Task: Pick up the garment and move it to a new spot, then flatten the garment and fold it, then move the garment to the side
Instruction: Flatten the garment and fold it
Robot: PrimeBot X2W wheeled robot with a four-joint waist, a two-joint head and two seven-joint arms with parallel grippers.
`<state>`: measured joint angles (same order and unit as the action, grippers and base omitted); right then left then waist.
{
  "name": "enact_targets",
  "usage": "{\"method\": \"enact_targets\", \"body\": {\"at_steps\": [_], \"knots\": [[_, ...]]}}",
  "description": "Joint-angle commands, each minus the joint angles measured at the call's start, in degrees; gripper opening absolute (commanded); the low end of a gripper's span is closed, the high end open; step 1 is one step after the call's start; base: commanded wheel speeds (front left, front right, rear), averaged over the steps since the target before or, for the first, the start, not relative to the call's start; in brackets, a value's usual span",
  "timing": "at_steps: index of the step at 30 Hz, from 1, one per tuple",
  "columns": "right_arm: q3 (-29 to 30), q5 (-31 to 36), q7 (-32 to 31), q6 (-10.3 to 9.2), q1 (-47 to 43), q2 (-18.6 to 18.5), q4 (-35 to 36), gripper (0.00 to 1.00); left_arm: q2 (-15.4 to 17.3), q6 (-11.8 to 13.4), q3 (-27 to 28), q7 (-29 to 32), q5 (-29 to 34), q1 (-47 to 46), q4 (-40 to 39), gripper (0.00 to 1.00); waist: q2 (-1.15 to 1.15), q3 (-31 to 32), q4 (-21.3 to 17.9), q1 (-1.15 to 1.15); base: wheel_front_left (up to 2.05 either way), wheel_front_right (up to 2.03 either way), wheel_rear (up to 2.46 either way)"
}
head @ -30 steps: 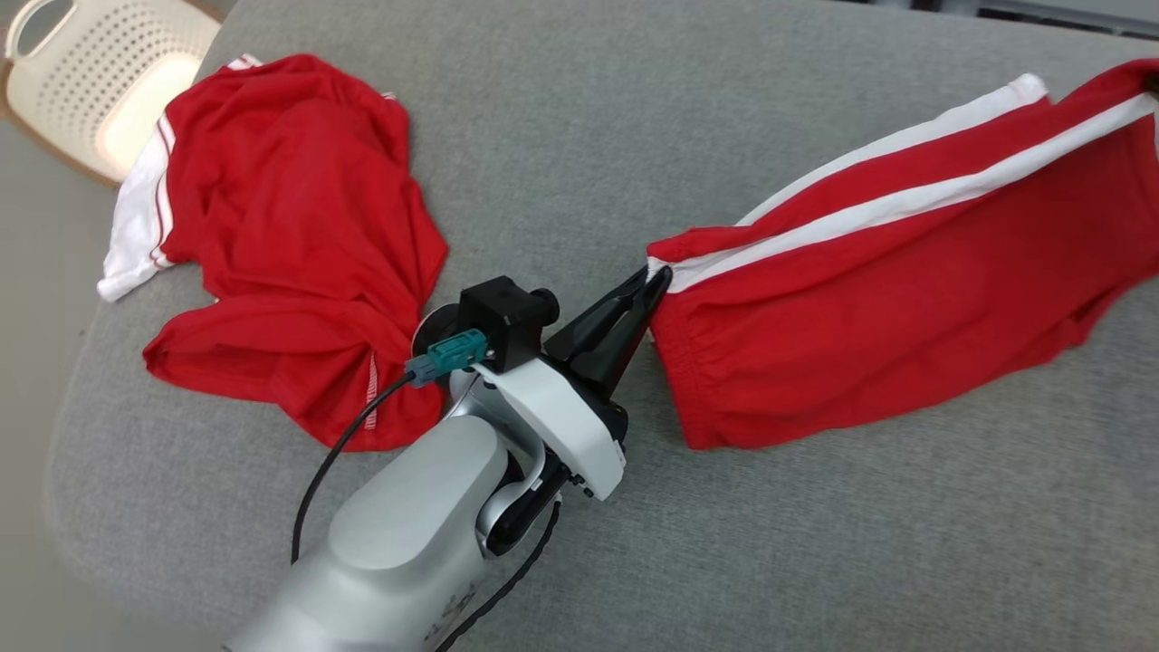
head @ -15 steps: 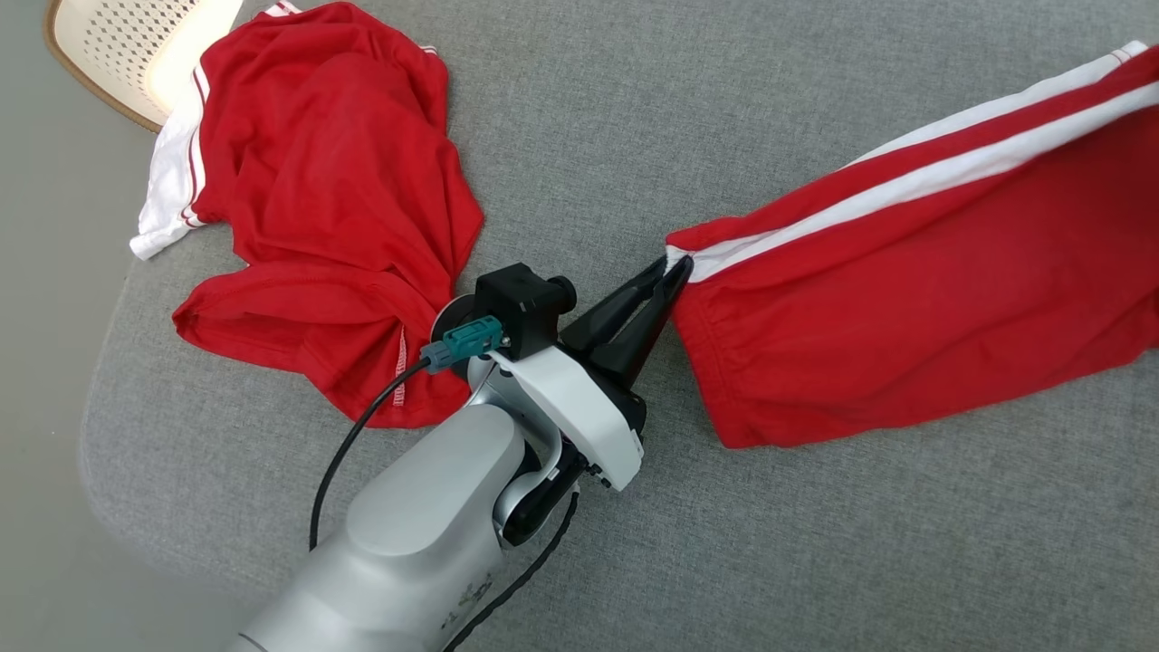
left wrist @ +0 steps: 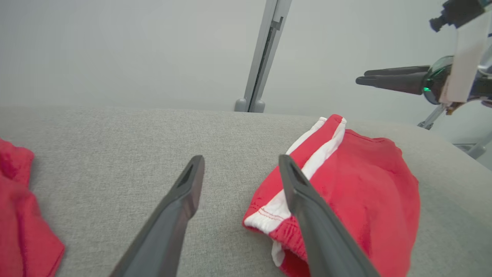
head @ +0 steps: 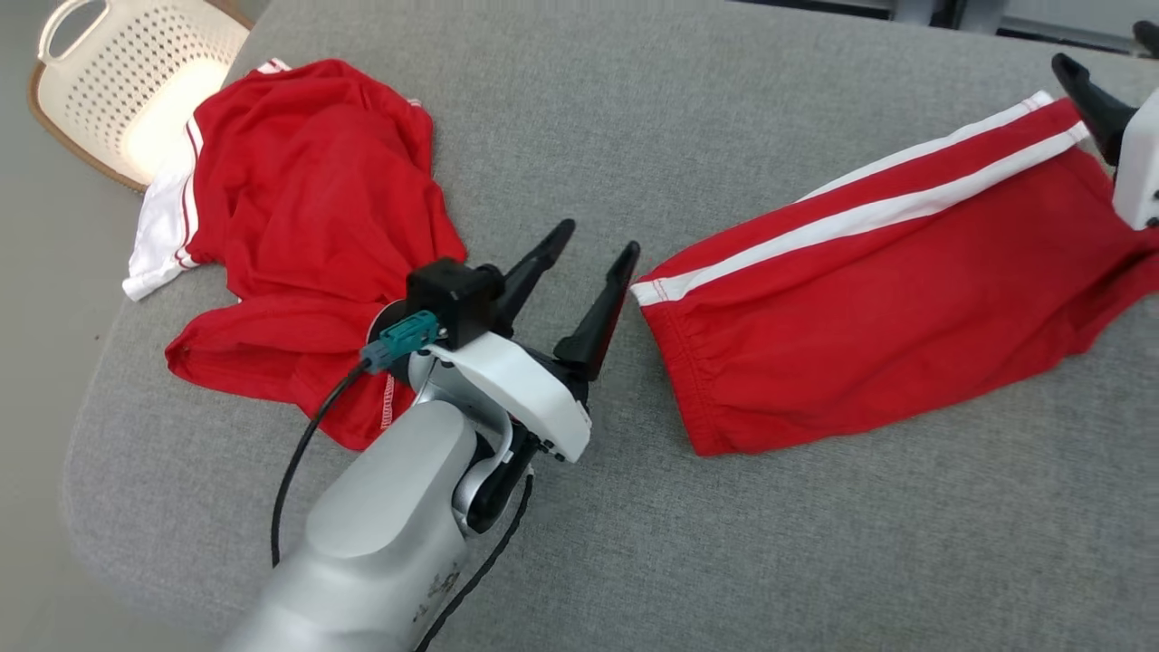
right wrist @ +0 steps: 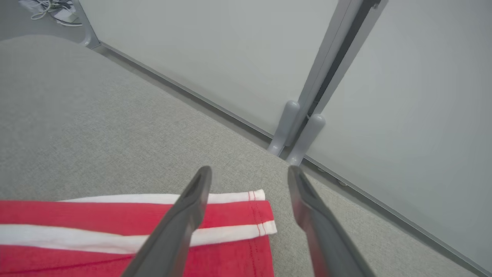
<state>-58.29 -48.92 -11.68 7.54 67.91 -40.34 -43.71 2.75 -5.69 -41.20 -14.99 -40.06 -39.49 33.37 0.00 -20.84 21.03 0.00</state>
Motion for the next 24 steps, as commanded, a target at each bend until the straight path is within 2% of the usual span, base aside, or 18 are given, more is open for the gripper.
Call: {"method": "enact_targets", "body": {"at_steps": [1, 3, 4, 10, 15, 20, 24], "knots": [[0.81, -0.48, 4.59, -0.11, -2.16, 1.25, -0.77, 1.00, 0.35, 0.70, 2.94, -0.24, 1.46, 1.35, -0.80, 1.00, 0.00, 3.58, -2.49, 0.00, 0.00, 0.00, 0.00], [1.00, -0.43, 9.02, -0.10, -4.41, 2.71, -0.86, 1.00, 0.76, 1.14, 6.42, -0.24, 2.65, 3.15, -2.02, 1.00, 0.00, 5.53, -3.67, 0.00, 0.00, 0.00, 0.00], [1.00, -0.43, 9.02, -0.10, -4.41, 2.71, -0.86, 1.00, 0.76, 1.14, 6.42, -0.24, 2.65, 3.15, -2.02, 1.00, 0.00, 5.53, -3.67, 0.00, 0.00, 0.00, 0.00], [5.02, -3.01, 22.70, -0.10, -12.27, 7.55, -2.76, 1.00, 1.32, 2.05, 18.23, -0.14, 7.77, 10.08, -9.19, 1.00, 0.00, 11.27, -7.26, 0.00, 0.00, 0.00, 0.00], [8.66, 0.70, 26.91, -0.10, -19.27, 10.48, -2.11, 1.00, 0.94, 1.20, 24.23, -0.13, 11.50, 16.04, -13.39, 1.00, 0.00, 14.58, -9.77, 0.00, 0.00, 0.00, 0.00], [22.40, 9.99, 26.81, -0.09, -29.36, 13.65, 7.93, 1.00, 0.70, 0.16, 28.16, -0.12, 14.46, 21.45, -15.18, 1.00, 0.00, 16.82, -12.40, 0.00, 0.00, 0.00, 0.00], [32.00, 17.93, 26.83, -0.07, -40.03, 17.88, 14.49, 1.00, 0.53, -0.37, 30.58, -0.13, 16.18, 25.46, -16.00, 1.00, 0.00, 18.77, -13.97, 0.00, 0.00, 0.00, 0.00]]}}
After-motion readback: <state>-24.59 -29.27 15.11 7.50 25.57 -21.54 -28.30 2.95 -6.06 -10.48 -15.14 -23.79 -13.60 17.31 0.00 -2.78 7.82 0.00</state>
